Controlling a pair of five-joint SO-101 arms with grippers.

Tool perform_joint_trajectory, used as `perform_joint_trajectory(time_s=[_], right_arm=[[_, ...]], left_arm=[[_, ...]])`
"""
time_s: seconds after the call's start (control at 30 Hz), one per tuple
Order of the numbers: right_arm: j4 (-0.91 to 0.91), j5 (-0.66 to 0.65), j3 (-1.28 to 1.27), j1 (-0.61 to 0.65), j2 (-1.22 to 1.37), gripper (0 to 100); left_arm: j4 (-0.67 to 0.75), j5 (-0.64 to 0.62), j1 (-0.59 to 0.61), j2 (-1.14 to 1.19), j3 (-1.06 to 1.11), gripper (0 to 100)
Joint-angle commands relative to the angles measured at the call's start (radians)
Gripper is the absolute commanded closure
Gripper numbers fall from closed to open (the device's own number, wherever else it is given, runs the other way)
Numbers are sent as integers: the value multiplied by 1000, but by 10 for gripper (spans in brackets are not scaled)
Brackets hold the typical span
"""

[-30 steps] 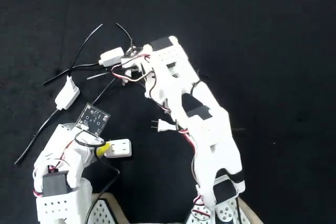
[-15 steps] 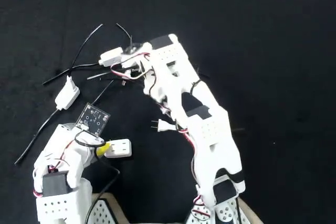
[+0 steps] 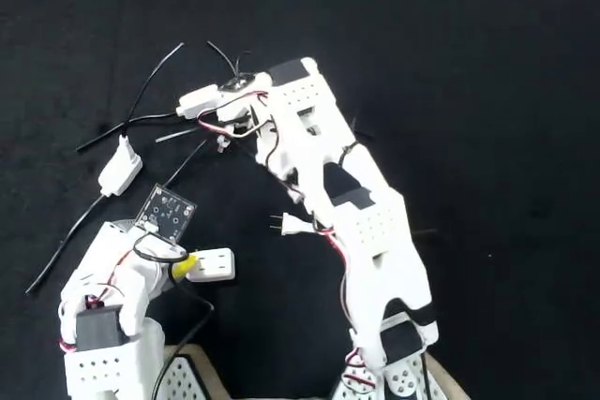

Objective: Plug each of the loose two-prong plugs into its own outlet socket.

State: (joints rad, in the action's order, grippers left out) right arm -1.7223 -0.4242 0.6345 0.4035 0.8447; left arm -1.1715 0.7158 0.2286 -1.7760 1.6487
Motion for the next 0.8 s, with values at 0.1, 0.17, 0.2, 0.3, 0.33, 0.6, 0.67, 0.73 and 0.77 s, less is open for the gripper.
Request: perform_joint_trajectory(time_s=[0.1,0.17,0.2,0.3,0.33,0.6,0.67,0.73,0.77], right_arm=[[-25,-86,35,-31,-1,832],[-25,-86,33,-14,4,828],[-25,-86,27,-5,5,828],[-23,-86,19,9,22,829],[-23,-86,19,9,30,829],[-43,-77,10,37,67,937],[-43,-49,12,46,65,949],[-43,-15,12,54,65,953],[-44,-2,10,63,65,954]], left_arm=[[-2,17,-16,12,30,605],[-2,17,-16,12,30,605],[-2,17,-16,12,30,605],[-2,17,-16,12,30,605],[-2,17,-16,12,30,605],[-2,17,-16,12,30,605],[-2,17,-16,12,30,605],[-2,17,-16,12,30,605],[-2,17,-16,12,30,605]])
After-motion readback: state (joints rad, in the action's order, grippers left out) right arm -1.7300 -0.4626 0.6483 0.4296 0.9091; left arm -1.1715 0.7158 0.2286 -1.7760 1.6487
